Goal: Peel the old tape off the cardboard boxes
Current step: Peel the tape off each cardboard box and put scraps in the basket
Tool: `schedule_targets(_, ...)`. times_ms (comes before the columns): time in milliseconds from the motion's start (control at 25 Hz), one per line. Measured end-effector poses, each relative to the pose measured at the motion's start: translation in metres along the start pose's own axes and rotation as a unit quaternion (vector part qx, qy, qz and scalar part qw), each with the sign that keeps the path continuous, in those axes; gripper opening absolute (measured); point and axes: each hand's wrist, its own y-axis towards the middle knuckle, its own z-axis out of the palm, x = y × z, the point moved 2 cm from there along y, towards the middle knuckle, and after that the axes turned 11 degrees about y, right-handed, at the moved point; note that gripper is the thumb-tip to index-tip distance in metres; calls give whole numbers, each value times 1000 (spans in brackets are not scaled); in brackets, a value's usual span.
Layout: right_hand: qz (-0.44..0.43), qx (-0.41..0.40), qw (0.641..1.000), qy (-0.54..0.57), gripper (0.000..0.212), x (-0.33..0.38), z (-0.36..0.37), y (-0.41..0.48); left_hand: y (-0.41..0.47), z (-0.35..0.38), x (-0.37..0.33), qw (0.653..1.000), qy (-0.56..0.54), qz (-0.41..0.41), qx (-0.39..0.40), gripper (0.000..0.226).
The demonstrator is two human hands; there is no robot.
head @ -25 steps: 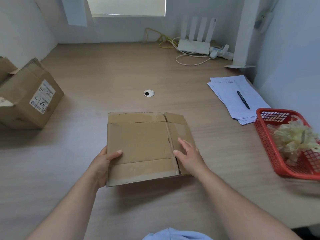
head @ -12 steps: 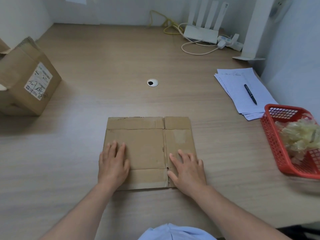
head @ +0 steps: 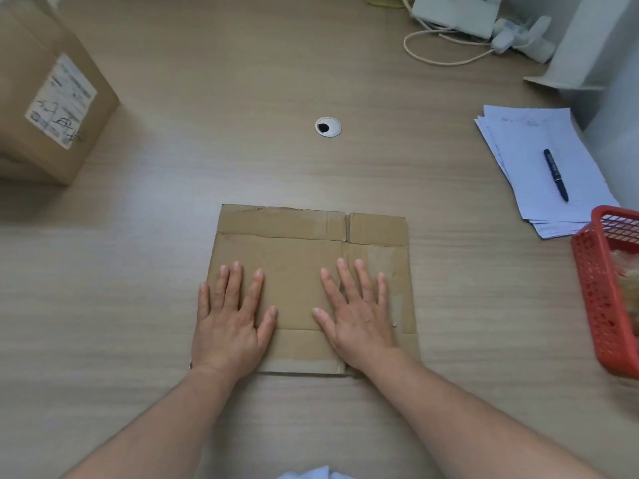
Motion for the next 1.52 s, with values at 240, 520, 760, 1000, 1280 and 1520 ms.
schedule_targets(240, -5, -40, 999, 0, 73, 1, 6, 0, -2, 3, 1, 999, -21, -6, -32, 69)
schedule_targets(520, 0, 5, 999, 48, 59, -6, -7, -2, 3, 3, 1, 1000, -6, 6, 10, 70)
schedule_targets(760, 325, -84, 934, 121, 90, -31, -19, -57, 7, -10, 25, 993, -112, -6, 31, 85)
schedule_targets(1000, 453, -66, 859, 230, 95, -23, -29, -79, 9, -27, 48, 974, -152, -126, 112, 96)
schedule_targets(1280, 485, -105, 800, 337, 90, -15, -17, -136, 5, -29, 44, 948, -271, -93, 136, 82)
schedule_targets(1520, 405, -143, 809, 401, 89, -47, -13, -218, -34, -31, -8, 904, -356, 137, 192, 104)
